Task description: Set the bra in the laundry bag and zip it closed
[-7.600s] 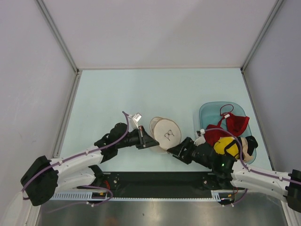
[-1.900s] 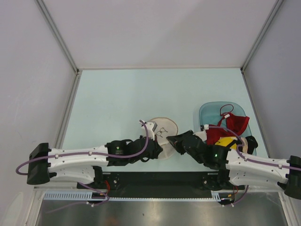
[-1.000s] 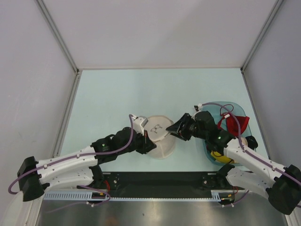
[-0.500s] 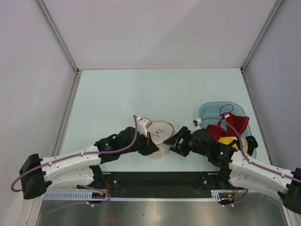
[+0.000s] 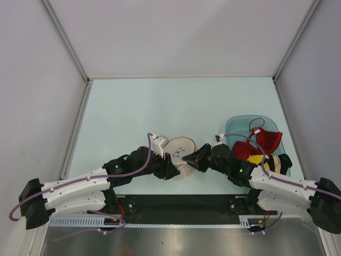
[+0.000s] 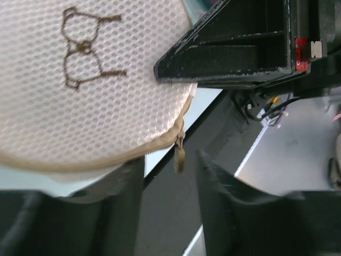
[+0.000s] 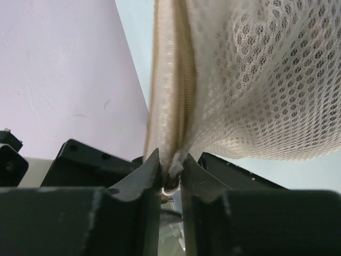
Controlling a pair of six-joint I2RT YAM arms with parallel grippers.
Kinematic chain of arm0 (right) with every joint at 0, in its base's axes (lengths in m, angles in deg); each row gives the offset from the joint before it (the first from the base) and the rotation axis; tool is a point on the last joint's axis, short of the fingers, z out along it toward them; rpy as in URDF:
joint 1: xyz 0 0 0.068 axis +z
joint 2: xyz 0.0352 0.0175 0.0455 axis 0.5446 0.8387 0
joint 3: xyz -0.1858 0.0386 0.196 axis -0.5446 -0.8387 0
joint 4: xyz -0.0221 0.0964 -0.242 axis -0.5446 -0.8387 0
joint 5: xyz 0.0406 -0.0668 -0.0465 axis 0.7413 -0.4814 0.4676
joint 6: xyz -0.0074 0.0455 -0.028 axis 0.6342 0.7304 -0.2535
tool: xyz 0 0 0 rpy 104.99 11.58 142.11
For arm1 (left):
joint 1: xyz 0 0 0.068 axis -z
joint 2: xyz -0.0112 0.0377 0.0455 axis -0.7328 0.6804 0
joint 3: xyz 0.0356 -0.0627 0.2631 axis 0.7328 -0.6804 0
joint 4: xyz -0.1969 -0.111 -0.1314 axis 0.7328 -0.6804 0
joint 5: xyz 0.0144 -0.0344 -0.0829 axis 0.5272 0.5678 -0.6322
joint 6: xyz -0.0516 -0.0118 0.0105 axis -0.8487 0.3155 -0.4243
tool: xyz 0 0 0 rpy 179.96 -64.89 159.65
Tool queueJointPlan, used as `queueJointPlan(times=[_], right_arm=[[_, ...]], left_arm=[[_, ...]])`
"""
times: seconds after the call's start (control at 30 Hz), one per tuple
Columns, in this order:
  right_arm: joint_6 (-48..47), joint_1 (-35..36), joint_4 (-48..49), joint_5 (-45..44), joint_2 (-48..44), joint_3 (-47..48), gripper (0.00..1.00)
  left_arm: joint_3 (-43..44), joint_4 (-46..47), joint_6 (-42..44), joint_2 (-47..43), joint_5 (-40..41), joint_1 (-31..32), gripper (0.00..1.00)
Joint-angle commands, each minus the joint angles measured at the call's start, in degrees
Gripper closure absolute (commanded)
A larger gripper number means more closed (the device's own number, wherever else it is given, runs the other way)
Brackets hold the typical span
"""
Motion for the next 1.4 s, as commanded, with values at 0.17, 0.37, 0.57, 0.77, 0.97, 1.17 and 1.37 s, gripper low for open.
queueJointPlan(times=[0.17,0.37,0.57,0.77,0.97,1.17,1.37], right_arm=[[3.1,0.7,-2.9,-3.6,-0.9,3.4,0.91],[3.7,1.1,-3.1,-4.2,0.1,3.8,0.92],[3.7,1.4,-3.3,-4.2,0.6,4.0,0.92],[4.0,1.6,-3.3,-4.7,0.9,4.3,0.93],[3.7,1.8,-4.0,-4.9,0.2,4.6,0.94],[1.1,1.4,-4.5,-5.3,-2.7,2.6,1.0],[-3.7,-5.2,-6.7,-1.4,-6.4,1.2,1.0]], left_arm=[[1.2,-4.7,1.8,-5.4,4.2,-0.3,0.44],[2.6,-4.6,1.1,-4.4,2.8,-0.2,0.5],[4.0,-4.4,0.4,-2.7,1.6,-0.2,0.62],[5.2,-3.0,0.4,0.9,0.0,0.3,0.7],[7.0,-5.9,0.2,3.7,4.1,0.8,1.0],[7.9,-17.8,-1.2,3.2,15.3,-1.7,1.0],[2.9,-17.7,1.8,-2.5,11.9,-8.7,1.0]])
